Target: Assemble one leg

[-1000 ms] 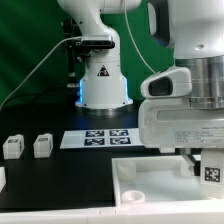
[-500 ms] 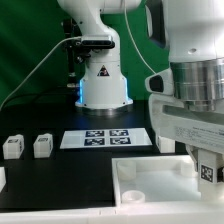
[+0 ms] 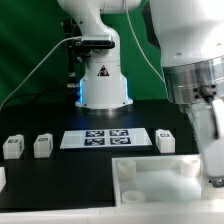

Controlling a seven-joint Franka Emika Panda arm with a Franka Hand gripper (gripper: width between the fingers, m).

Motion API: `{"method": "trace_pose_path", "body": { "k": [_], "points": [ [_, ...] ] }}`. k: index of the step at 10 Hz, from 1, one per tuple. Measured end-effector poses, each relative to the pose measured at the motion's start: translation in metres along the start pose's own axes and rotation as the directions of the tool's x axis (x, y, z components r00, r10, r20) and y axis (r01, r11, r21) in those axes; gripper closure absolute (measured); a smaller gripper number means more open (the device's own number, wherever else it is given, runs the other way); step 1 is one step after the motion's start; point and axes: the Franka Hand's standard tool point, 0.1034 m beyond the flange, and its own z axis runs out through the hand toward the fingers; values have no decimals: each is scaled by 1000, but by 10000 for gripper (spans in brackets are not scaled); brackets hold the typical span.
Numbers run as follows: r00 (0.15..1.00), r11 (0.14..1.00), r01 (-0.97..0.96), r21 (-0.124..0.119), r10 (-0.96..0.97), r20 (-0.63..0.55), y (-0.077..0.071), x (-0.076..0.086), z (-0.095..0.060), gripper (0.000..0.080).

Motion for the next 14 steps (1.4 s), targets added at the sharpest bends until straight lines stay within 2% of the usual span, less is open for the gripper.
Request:
{"method": "trace_pose_path", "body": {
  "k": [1, 3, 4, 5, 6, 7, 8, 9, 12, 13, 14],
  "points": [
    [993, 993, -117, 4, 117, 5, -1, 0, -1, 526],
    [995, 995, -101, 4, 101, 4, -1, 1, 0, 526],
    [999, 999, -48, 3, 48, 4, -1, 1, 0, 448],
    [1000, 1000, -22, 2, 22, 4, 0, -1, 0, 263],
    [989, 989, 149, -8, -149, 2, 2, -2, -1, 263],
    [941, 940, 338, -39, -338, -4, 6, -4, -2, 174],
    [863, 861, 503, -72, -505, -8, 9, -7, -4, 157],
    [768, 767, 639, -52, -641, -11, 7, -7, -6, 157],
    [504, 503, 863, -56, -864, 6, 7, -5, -5, 150],
    [341, 339, 936, -96, -940, 3, 7, -4, -6, 150],
    [108, 106, 987, -122, -994, 8, 4, -5, -7, 150]
  ]
}}
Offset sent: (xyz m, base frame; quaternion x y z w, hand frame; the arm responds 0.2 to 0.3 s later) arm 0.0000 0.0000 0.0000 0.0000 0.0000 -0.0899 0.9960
